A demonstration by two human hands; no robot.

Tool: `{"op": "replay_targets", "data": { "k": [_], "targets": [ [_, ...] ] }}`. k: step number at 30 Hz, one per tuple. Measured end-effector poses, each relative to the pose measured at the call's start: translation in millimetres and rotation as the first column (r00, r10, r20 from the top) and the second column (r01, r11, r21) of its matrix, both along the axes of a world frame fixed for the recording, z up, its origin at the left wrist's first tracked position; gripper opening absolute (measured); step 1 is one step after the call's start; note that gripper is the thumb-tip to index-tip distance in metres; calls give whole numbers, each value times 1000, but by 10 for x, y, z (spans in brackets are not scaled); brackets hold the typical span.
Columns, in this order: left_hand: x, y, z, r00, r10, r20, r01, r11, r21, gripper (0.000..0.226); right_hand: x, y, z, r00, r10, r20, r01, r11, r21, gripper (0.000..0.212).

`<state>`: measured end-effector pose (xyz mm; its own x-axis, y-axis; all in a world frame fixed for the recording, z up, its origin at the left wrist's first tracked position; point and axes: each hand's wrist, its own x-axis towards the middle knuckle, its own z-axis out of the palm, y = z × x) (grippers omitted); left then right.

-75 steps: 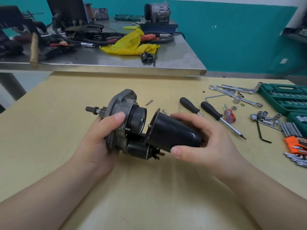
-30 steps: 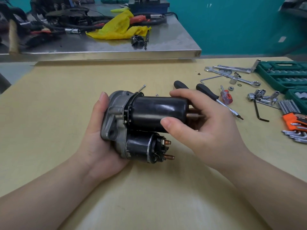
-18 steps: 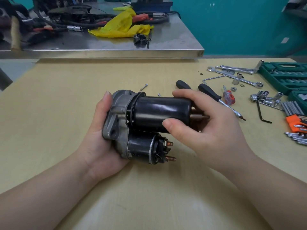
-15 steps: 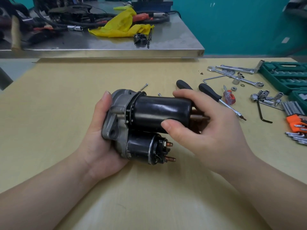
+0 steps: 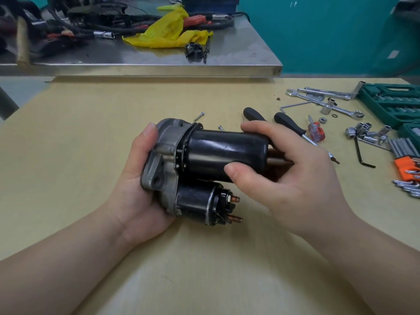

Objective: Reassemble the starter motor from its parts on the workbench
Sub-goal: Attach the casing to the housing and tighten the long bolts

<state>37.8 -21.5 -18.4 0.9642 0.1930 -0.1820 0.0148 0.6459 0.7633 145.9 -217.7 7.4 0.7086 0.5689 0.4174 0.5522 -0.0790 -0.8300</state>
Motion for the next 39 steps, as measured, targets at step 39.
{"op": "replay_targets", "data": {
  "k": [39],
  "targets": [
    [-30, -2, 51, 1000, -9, 24, 9, 1000, -8, 67, 67, -14, -15, 967, 88, 239, -63, 992, -108, 69]
  ]
}}
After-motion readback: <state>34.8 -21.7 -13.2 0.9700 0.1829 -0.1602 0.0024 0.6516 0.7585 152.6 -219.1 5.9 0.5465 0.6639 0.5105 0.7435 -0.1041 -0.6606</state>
